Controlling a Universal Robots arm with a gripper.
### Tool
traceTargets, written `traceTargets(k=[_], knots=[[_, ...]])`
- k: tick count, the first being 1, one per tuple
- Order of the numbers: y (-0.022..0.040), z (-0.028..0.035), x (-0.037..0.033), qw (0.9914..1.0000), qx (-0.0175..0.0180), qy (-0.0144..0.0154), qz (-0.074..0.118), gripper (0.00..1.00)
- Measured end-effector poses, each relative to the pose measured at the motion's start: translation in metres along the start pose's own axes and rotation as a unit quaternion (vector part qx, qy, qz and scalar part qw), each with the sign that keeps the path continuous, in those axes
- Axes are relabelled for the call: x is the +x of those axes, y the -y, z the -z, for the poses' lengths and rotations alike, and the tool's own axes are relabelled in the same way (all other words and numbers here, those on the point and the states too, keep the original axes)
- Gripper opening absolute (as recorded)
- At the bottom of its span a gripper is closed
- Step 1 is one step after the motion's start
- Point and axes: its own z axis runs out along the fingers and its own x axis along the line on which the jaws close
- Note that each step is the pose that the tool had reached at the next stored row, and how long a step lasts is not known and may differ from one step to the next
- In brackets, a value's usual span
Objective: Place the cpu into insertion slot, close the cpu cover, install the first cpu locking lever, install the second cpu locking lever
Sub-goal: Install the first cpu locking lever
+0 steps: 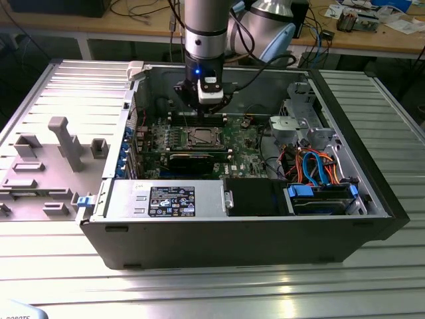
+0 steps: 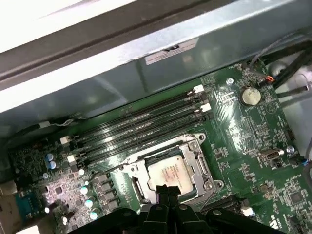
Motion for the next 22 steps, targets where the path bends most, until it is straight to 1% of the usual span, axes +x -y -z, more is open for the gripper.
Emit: traceTargets(k=[1,2,3,7,10,11,13,15,17,18,19,20,21,22], knots=[[0.0011,0.0001,0.0030,0.99977,0.0001,-0.0004,0.022,0.11],[0.0042,0.0000,0.0117,0.99974,-0.0008,0.0021,0.023,0.11],[0.0058,0.0000,0.0161,0.99965,-0.0027,0.0074,0.025,0.11],[0.0058,0.0001,0.0163,0.99855,-0.0028,0.0069,0.053,0.11],[0.0059,0.0001,0.0164,0.99747,-0.0029,0.0066,0.071,0.11],[0.0062,0.0000,0.0170,0.99733,-0.0030,0.0066,0.073,0.11],[0.0073,0.0001,0.0201,0.99725,-0.0030,0.0067,0.074,0.11],[0.0102,0.0001,0.0283,0.99720,-0.0032,0.0072,0.074,0.11],[0.0109,0.0000,0.0303,0.99702,-0.0033,0.0073,0.077,0.11],[0.0109,0.0000,0.0303,0.99603,-0.0033,0.0070,0.089,0.11],[0.0109,0.0000,0.0303,0.99486,-0.0034,0.0067,0.101,0.11],[0.0109,0.0000,0.0303,0.99406,-0.0034,0.0066,0.109,0.11],[0.0111,-0.0001,0.0307,0.99360,-0.0035,0.0066,0.113,0.11],[0.0115,-0.0001,0.0316,0.99343,-0.0035,0.0066,0.114,0.11]])
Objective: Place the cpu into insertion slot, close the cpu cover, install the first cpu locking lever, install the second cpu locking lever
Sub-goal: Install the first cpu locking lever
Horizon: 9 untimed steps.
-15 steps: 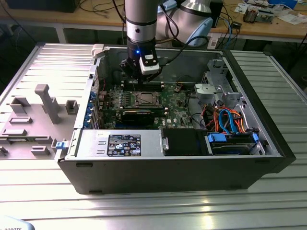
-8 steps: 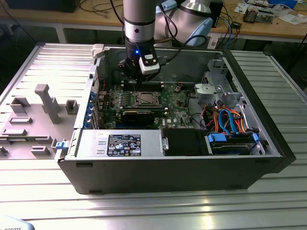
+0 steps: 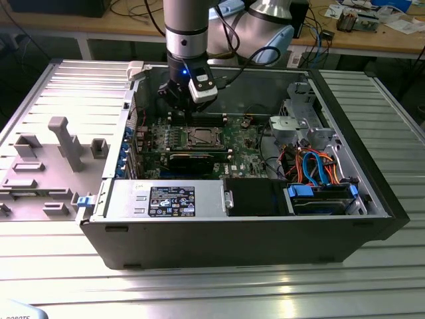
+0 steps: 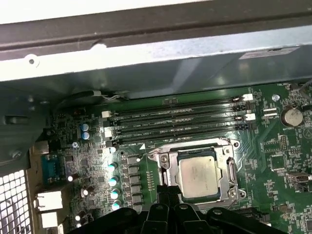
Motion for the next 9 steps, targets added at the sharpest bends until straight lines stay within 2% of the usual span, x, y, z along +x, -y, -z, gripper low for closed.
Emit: traceTargets(k=[6,9], knots=[[0.0017,0.0001,0.0152,0.99998,-0.0002,0.0008,0.005,0.11],[0.0019,0.0001,0.0174,0.99989,-0.0004,0.0006,0.015,0.11]])
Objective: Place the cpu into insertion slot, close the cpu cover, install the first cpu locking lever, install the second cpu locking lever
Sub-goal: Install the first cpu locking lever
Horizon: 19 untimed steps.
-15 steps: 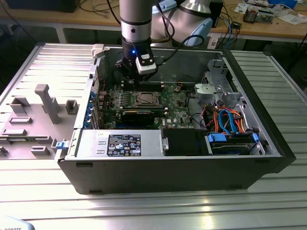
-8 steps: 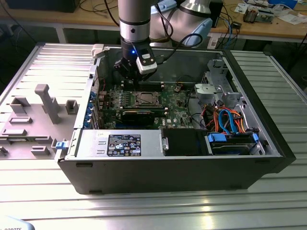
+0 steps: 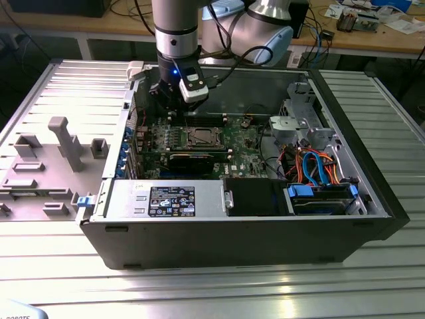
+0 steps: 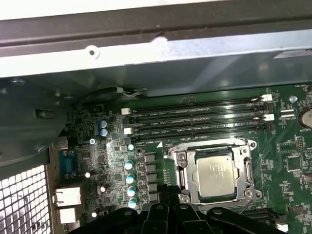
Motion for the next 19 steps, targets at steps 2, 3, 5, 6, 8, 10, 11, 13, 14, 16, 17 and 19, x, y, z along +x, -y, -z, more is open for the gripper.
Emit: traceTargets(k=[2,3,5,6,8,10,11,13,14,16,17,19], knots=[[0.0001,0.0000,0.0001,0.99990,-0.0002,-0.0004,0.014,0.11],[0.0001,0.0000,0.0001,0.99973,-0.0004,-0.0006,0.023,0.11],[0.0003,0.0000,0.0022,0.99958,-0.0005,-0.0007,0.029,0.11],[0.0004,0.0000,0.0052,0.99958,-0.0005,-0.0006,0.029,0.11],[-0.0004,0.0000,0.0100,0.99958,-0.0005,-0.0003,0.029,0.11],[-0.0018,0.0003,0.0108,0.99956,-0.0005,0.0005,0.030,0.11],[-0.0031,0.0007,0.0111,0.99955,-0.0007,0.0012,0.030,0.11],[-0.0048,0.0012,0.0116,0.99954,-0.0007,0.0017,0.030,0.11],[-0.0067,0.0016,0.0120,0.99954,-0.0006,0.0021,0.030,0.11],[-0.0086,0.0021,0.0125,0.99953,-0.0007,0.0027,0.031,0.11],[-0.0101,0.0026,0.0127,0.99953,-0.0007,0.0030,0.031,0.11],[-0.0115,0.0035,0.0129,0.99952,-0.0007,0.0033,0.031,0.11]])
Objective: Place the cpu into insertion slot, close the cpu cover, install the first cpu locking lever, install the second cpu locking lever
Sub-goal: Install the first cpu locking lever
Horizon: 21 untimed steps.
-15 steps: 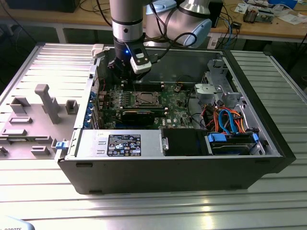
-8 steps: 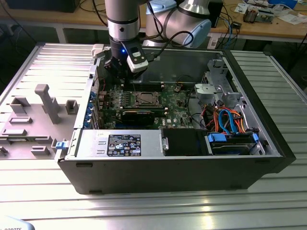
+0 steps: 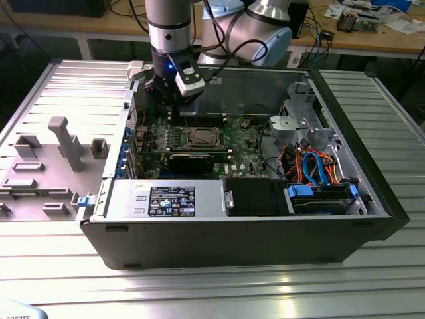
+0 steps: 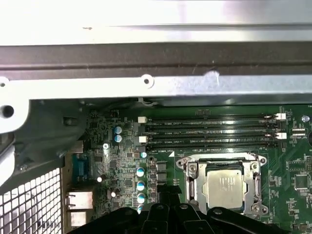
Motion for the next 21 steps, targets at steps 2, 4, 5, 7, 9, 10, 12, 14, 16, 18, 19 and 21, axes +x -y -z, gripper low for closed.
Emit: traceTargets(k=[2,4,5,7,9,10,12,14,16,18,19,21], knots=[[-0.0023,0.0014,0.0001,1.00000,-0.0001,0.0007,0.000,0.11],[-0.0042,0.0017,0.0002,1.00000,-0.0001,0.0010,0.001,0.11],[-0.0054,0.0017,0.0002,1.00000,-0.0001,0.0014,0.001,0.11],[-0.0080,0.0020,0.0004,1.00000,-0.0001,0.0022,0.001,0.11],[-0.0106,0.0022,0.0006,0.99999,-0.0001,0.0029,0.002,0.11],[-0.0127,0.0022,0.0007,0.99999,-0.0002,0.0035,0.003,0.11],[-0.0142,0.0022,0.0008,0.99999,-0.0001,0.0043,0.003,0.11],[-0.0149,0.0022,0.0008,0.99998,-0.0002,0.0050,0.004,0.11],[-0.0154,0.0021,0.0008,0.99997,-0.0002,0.0056,0.005,0.11],[-0.0159,0.0021,0.0007,0.99997,-0.0003,0.0060,0.006,0.11],[-0.0160,0.0022,0.0007,0.99996,-0.0002,0.0062,0.006,0.11],[-0.0163,0.0021,0.0006,0.99996,-0.0003,0.0067,0.006,0.11]])
